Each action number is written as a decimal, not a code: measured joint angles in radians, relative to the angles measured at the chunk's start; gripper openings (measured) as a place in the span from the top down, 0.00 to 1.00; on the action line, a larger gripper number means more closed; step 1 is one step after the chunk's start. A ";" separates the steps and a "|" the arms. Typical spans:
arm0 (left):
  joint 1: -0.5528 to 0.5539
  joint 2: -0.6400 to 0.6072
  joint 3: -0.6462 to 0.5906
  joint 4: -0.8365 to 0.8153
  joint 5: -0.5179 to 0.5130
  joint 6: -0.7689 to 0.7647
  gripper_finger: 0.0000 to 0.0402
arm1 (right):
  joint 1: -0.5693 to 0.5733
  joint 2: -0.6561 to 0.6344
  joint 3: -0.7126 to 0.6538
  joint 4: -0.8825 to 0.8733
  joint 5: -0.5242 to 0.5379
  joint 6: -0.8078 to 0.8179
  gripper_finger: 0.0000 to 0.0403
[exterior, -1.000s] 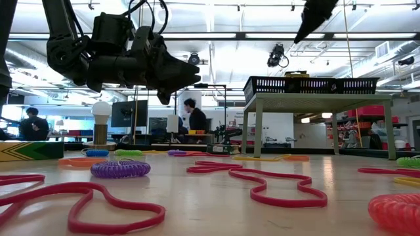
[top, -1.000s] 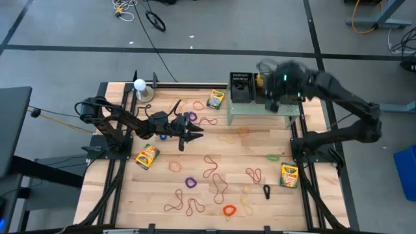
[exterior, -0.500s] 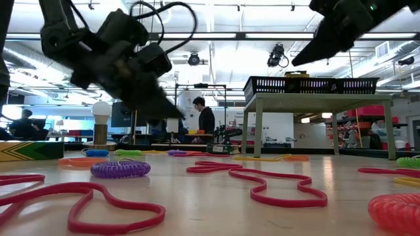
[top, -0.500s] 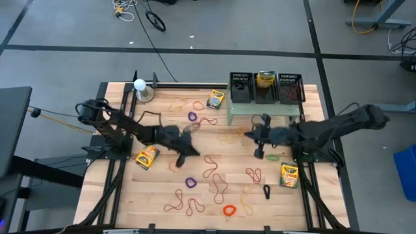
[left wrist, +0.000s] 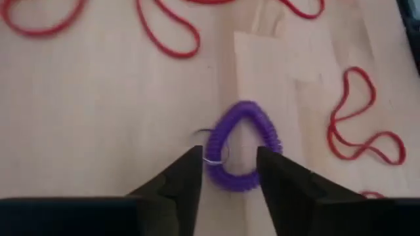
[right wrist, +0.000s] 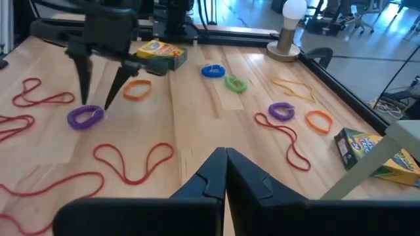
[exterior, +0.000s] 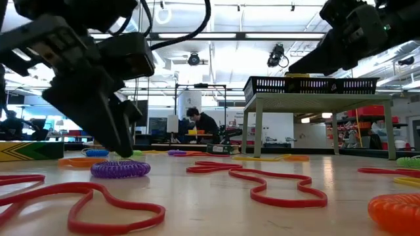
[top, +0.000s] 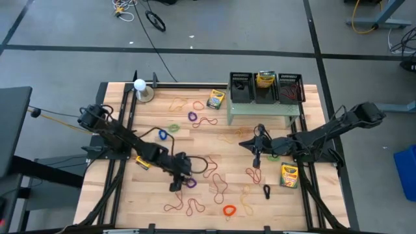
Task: Pick & Place Office Desk Supplies
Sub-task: Put the bottom purple spring keychain into the left black basket on the shelf
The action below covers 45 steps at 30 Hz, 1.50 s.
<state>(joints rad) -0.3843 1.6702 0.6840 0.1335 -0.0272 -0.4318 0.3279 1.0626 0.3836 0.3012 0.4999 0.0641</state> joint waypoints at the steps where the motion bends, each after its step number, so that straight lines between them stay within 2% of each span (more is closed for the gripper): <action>1: -0.004 0.011 0.009 -0.011 -0.005 -0.016 0.58 | 0.000 0.000 0.000 0.004 0.000 -0.001 0.97; 5: -0.004 0.059 0.054 -0.072 -0.040 -0.084 0.53 | 0.000 0.000 0.000 0.019 0.000 -0.001 0.97; 8: -0.005 0.078 0.079 -0.111 -0.075 -0.106 0.56 | 0.000 0.000 0.000 0.033 0.000 -0.001 0.97; 10: -0.009 0.080 0.094 -0.133 -0.086 -0.111 0.62 | 0.000 0.000 0.000 0.033 0.000 -0.001 0.97; 13: -0.011 0.077 0.122 -0.190 -0.105 -0.085 0.75 | 0.000 0.000 0.000 0.034 0.000 -0.028 0.97; 16: -0.015 0.061 0.126 -0.208 -0.180 -0.069 0.92 | -0.001 0.000 0.000 0.049 0.000 -0.089 0.97; 17: -0.015 0.057 0.125 -0.193 -0.216 -0.072 0.95 | -0.003 0.000 0.000 0.054 0.001 -0.101 0.97; 20: 0.001 0.037 0.083 -0.084 -0.274 -0.071 0.96 | -0.014 0.000 0.000 0.062 0.001 -0.091 0.97; 26: 0.129 0.031 -0.092 0.509 -0.255 -0.036 0.97 | -0.034 0.001 0.000 0.067 0.002 0.005 0.97; 29: 0.215 0.044 -0.140 0.683 -0.261 -0.001 0.97 | -0.053 0.004 0.000 0.076 0.001 0.053 0.97; 35: 0.335 0.044 -0.131 0.749 -0.295 0.092 0.96 | -0.076 0.066 0.000 0.111 0.011 0.316 0.90; 41: 0.407 0.044 -0.120 0.758 -0.359 0.209 0.96 | -0.094 0.255 0.020 0.236 0.032 0.551 0.77; 45: 0.427 0.044 -0.120 0.752 -0.384 0.268 0.96 | -0.107 0.406 0.081 0.286 0.056 0.623 0.68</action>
<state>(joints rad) 0.0427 1.7142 0.5644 0.8854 -0.4110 -0.1640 0.2208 1.4681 0.4646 0.5870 0.5563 0.6869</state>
